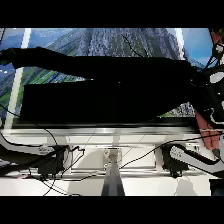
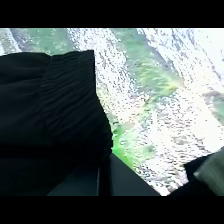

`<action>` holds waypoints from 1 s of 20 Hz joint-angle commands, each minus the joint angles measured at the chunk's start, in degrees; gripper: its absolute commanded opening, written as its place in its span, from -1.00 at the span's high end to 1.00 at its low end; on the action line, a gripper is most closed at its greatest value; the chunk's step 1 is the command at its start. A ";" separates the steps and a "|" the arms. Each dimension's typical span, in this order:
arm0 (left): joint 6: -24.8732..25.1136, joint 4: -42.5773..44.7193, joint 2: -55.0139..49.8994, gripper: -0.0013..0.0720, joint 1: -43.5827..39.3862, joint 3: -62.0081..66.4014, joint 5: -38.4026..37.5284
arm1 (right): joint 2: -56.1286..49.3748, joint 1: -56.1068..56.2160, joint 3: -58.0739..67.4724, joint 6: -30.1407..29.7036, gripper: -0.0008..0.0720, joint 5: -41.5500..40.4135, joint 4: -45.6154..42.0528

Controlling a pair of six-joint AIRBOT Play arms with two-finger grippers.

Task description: Fold the clothes and pants, and hang the long-sleeved shirts on hangers.

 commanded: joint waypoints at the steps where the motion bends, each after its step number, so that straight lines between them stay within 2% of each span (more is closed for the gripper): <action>1: -2.21 0.02 -2.08 0.94 2.97 0.00 -9.62 | -4.72 0.00 0.02 0.11 0.93 -1.29 5.75; 3: -2.05 0.02 -4.57 0.94 3.21 0.00 -11.69 | -6.71 0.00 0.02 0.11 0.93 -1.25 6.75; 8: -2.69 -1.79 -8.70 0.94 3.21 0.02 -11.54 | -7.32 0.00 0.02 0.11 0.93 -0.92 6.78; 10: -1.49 -14.12 -8.61 0.94 3.39 1.36 -11.39 | -7.32 0.00 0.02 0.09 0.93 -0.85 6.78; 13: 10.54 -41.40 -8.61 0.94 4.66 5.35 -12.11 | -7.32 0.00 0.02 0.09 0.93 -1.07 6.80; 14: 12.94 -46.40 -8.63 0.94 5.11 5.95 -11.43 | -7.32 0.00 0.02 0.09 0.93 -1.03 6.80; 15: 13.77 -46.95 -8.63 0.94 5.40 5.97 -9.90 | -7.32 0.00 0.02 0.09 0.93 -1.03 6.80; 17: 12.50 -37.94 -9.57 0.94 5.84 5.97 -9.62 | -7.32 0.00 0.02 0.09 0.93 -0.92 6.82; 20: -0.15 -21.22 -12.41 0.94 5.84 5.95 -13.27 | -7.32 0.00 0.02 0.09 0.93 -0.57 6.80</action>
